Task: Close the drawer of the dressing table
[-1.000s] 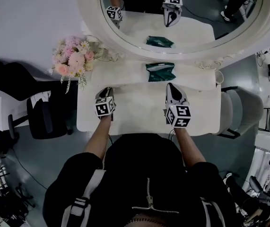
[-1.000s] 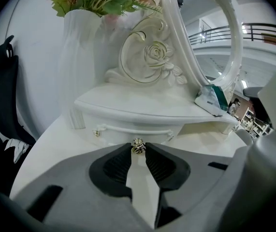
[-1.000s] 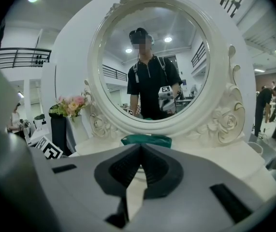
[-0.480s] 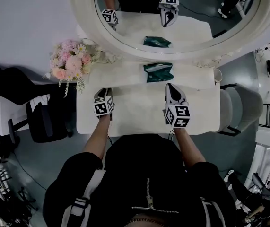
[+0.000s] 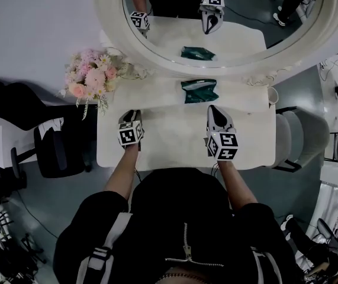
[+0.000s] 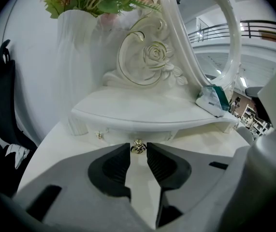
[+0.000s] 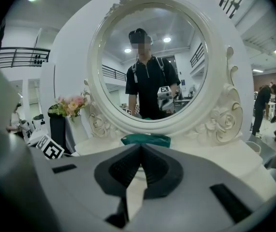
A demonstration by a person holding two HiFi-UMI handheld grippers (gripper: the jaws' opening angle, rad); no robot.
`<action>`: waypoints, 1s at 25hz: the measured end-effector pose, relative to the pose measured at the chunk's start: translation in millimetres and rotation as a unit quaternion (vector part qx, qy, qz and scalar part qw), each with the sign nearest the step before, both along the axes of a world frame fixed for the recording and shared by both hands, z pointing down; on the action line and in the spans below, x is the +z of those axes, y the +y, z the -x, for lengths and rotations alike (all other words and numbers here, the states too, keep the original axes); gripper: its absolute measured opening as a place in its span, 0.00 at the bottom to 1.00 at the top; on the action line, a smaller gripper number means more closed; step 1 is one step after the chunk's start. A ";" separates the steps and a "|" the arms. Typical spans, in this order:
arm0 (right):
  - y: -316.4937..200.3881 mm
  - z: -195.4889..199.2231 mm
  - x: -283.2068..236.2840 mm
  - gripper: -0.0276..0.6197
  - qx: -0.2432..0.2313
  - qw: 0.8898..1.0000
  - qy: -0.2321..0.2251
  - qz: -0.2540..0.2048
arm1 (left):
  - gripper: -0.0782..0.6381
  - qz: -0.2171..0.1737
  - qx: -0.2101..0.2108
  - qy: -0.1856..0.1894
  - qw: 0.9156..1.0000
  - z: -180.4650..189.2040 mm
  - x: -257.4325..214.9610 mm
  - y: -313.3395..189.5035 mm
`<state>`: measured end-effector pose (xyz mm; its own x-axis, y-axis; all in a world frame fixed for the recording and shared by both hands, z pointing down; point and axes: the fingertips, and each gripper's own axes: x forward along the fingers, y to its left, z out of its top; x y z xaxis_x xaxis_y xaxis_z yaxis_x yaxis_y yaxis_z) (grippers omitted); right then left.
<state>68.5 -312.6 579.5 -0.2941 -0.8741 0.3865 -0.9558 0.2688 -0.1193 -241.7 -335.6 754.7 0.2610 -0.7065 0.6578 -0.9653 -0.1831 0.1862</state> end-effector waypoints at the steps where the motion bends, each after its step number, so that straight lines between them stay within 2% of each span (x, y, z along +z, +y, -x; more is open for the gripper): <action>1: 1.0 0.5 -0.5 0.05 -0.001 1.000 0.000 -0.001 | 0.27 -0.001 -0.001 -0.001 1.000 0.9 -1.4 2.5; 7: 6.6 7.7 -3.3 0.05 -0.013 1.000 -0.004 -0.007 | 0.25 -0.014 -0.006 -0.014 1.000 7.9 -11.1 23.6; 12: 11.9 12.7 -3.8 0.05 -0.022 1.000 -0.008 -0.012 | 0.12 -0.032 -0.003 -0.014 0.999 5.6 -26.9 40.5; 20: 18.3 16.9 -7.4 0.05 -0.031 0.999 -0.014 -0.020 | 0.12 -0.066 0.011 -0.012 0.998 -5.9 -53.3 49.5; 25: 17.3 17.0 -14.0 0.05 -0.032 0.999 -0.015 -0.028 | 0.12 -0.105 0.027 -0.004 0.994 -21.7 -89.1 40.0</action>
<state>51.5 -295.4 565.5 -0.3613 -0.8731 0.3275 -0.9324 0.3373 -0.1296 -220.1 -295.7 665.7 0.2978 -0.8139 0.4989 -0.9542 -0.2690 0.1308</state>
